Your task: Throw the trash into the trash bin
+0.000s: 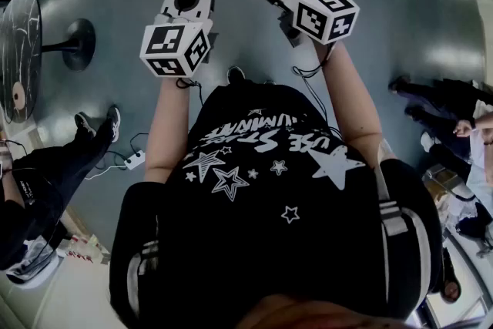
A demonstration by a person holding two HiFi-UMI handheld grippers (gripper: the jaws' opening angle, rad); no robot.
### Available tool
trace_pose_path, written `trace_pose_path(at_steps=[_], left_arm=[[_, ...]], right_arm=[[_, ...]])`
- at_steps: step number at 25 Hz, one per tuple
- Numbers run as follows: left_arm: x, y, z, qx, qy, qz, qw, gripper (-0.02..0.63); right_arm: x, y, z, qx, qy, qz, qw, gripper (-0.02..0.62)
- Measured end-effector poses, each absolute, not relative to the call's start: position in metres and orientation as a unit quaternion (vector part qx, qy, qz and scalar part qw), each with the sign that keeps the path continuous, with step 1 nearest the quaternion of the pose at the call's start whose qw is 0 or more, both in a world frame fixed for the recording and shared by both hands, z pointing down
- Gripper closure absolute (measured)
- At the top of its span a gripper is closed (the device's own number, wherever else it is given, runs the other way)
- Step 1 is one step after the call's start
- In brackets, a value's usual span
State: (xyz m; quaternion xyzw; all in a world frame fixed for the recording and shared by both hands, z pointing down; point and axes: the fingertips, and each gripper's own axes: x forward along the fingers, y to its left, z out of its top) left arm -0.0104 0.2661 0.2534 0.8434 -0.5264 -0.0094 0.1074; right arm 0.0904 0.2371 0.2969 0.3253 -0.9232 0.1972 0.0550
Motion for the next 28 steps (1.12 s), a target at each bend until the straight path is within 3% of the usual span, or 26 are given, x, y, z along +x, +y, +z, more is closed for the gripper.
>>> trace_pose_path(at_steps=[17, 28], left_arm=[[-0.034, 0.251, 0.251, 0.847, -0.519, -0.02, 0.109, 0.595], [-0.046, 0.187, 0.263, 0.827, -0.55, -0.009, 0.116, 0.595]], right_arm=[[0.082, 0.224, 0.297, 0.352, -0.912, 0.204, 0.05, 0.272], [0.074, 0.142, 0.306, 0.328, -0.919, 0.214, 0.044, 0.272]])
